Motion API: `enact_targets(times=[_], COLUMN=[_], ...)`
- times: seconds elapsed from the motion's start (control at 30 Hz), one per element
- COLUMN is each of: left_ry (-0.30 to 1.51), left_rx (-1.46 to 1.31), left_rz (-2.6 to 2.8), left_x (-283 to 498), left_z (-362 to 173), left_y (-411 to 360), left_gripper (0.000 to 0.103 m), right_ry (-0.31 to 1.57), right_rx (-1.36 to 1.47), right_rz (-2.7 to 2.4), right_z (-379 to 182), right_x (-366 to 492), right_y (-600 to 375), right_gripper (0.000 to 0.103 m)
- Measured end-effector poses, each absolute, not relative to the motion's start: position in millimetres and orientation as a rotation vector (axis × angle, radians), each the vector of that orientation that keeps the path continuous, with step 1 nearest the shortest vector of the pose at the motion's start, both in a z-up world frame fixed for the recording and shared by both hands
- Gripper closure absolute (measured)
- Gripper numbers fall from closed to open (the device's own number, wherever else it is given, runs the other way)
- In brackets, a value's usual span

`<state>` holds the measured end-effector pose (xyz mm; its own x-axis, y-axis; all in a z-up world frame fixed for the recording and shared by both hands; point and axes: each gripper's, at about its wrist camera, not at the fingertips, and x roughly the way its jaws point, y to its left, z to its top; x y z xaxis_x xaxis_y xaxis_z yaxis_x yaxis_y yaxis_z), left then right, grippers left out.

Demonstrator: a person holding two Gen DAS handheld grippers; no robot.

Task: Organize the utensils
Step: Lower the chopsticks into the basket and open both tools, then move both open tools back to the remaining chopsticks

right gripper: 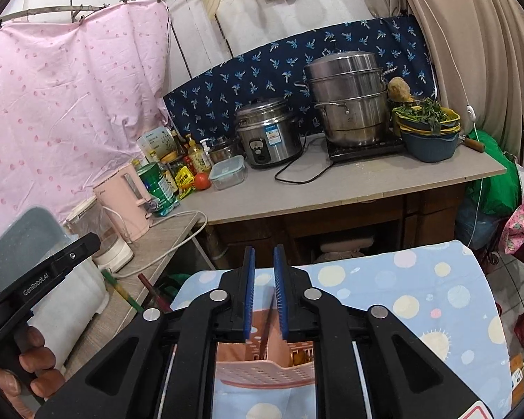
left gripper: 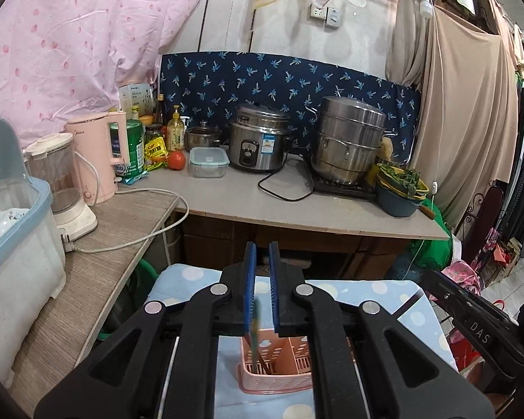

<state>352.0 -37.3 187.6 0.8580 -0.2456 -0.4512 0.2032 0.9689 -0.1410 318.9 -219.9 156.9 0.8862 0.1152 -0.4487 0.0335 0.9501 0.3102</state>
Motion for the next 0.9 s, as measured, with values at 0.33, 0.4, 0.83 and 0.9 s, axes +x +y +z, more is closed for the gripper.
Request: enact_targets(times=[0.33, 0.4, 0.83, 0.9], left_ry=[0.504, 0.503, 0.58, 0.613], left_rx=[-0.1, -0.095, -0.024, -0.037], left_rz=[-0.203, -0.202, -0.203, -0.211], left_x=[339, 333, 249, 234], left_z=[189, 190, 158, 144], left_y=[-26, -24, -7, -2], left_gripper=[0.064, 0.063, 0.049, 0.049], right_ry=[0.436, 0.437, 0.565, 0.596], right_rx=[0.317, 0.322, 0.355, 0.381], right_rz=[0.052, 0.059, 0.102, 0.1], right_z=[175, 178, 141, 126], right_x=[287, 278, 173, 158], right_y=[-219, -219, -201, -201], right_gripper=[0.07, 0.07, 0.07, 0.07])
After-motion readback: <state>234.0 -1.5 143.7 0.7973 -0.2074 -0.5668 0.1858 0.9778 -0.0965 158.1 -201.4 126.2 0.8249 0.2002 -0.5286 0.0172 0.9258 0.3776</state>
